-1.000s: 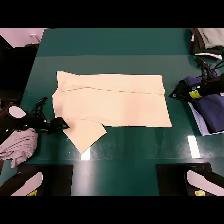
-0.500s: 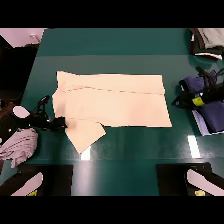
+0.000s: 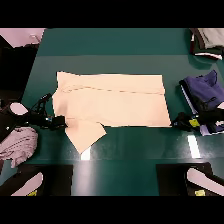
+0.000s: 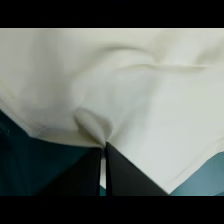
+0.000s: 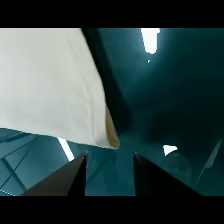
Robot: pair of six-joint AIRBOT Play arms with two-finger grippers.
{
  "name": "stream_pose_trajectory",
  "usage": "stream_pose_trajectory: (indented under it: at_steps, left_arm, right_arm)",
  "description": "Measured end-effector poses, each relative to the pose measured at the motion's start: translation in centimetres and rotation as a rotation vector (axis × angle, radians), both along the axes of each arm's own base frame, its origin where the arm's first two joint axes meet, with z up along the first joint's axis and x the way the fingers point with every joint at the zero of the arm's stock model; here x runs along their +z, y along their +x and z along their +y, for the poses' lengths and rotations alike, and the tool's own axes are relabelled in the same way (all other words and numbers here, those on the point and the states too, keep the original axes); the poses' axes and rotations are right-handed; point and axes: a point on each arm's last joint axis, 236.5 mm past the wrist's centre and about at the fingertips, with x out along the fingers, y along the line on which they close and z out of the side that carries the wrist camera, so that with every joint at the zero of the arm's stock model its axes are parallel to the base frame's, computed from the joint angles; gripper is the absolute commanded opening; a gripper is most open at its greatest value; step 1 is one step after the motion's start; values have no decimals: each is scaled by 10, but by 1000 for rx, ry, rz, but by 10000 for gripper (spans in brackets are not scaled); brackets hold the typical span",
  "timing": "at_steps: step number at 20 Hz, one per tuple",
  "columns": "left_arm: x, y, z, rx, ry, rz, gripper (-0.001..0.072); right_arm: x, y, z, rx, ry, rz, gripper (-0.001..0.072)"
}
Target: Fold the shirts.
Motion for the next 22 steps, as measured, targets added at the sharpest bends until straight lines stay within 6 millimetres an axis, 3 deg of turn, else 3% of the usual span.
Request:
stream_pose_trajectory:
  at_steps: [5, 6, 9, 13, 16, 19, 22]
  left_arm:
    - [0, -1, -1, -4, -2, 5, 29]
    - [0, -1, -1, -5, -2, 4, 29]
    - [0, -1, -1, -5, -3, 5, 29]
    - [2, -2, 0, -15, 2, 8, 26]
    - [7, -9, 4, -59, 26, 34, 26]
    - [20, -22, 4, -113, 42, 43, 26]
    - [45, -43, -11, -187, 34, 18, 28]
  right_arm:
    - [-9, 4, 13, 30, -2, -9, 327]
    - [-11, 5, 13, 32, -8, -15, 275]
    - [-16, 9, 9, 31, -33, -32, 17]
    - [-16, 12, 8, 33, -45, -44, 14]
    - [-11, 7, -5, 74, -119, -67, 14]
    - [8, -16, -19, 140, -200, -54, 13]
    - [29, -44, -42, 172, -326, -22, 13]
